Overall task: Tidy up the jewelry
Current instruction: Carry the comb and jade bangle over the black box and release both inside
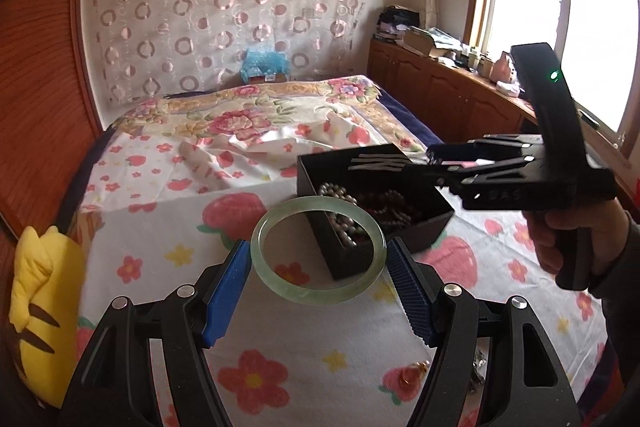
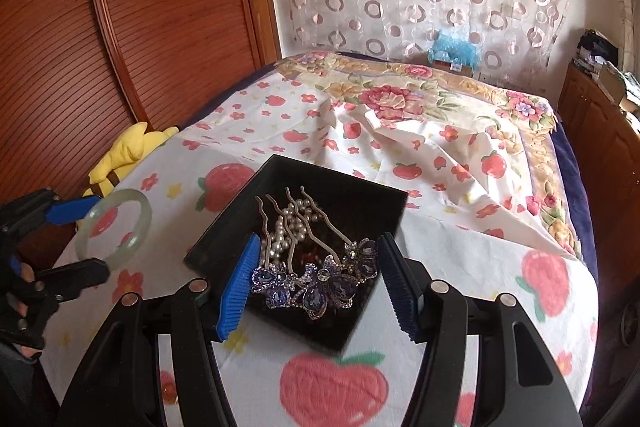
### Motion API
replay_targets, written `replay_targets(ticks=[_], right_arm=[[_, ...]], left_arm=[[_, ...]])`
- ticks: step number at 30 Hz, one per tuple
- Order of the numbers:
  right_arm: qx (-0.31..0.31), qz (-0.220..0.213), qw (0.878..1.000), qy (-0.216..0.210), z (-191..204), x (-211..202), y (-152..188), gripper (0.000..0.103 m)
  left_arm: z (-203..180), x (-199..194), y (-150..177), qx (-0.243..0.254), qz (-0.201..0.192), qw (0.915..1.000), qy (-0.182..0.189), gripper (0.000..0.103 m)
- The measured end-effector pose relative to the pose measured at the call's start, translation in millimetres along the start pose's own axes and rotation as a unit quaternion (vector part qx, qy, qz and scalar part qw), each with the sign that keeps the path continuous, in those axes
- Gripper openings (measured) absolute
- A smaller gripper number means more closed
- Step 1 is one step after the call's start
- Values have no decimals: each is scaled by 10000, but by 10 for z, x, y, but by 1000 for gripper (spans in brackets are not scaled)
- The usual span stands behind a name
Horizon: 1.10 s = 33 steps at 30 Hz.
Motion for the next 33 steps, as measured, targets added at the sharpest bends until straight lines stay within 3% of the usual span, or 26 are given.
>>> replay_targets(ticks=[13,33], right_arm=[[180,-33,9998,-23,-126,13,-23,67],[528,-100,9981,297,-741,-343,448,67]], left_arm=[[5,227,-254,30,58,10000,-45,67],[-410,976,-432,492,536,9972,-181,67]])
Point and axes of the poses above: each gripper's, at about its wrist camera, not at the fingertips, and x roughly the way its jaws point, z to its left, y to its underside, the point moved 6 cm from there along x, roughly the way its jaws point, and after that the axes turned 3 degrees about x, right-handed, at the moved point
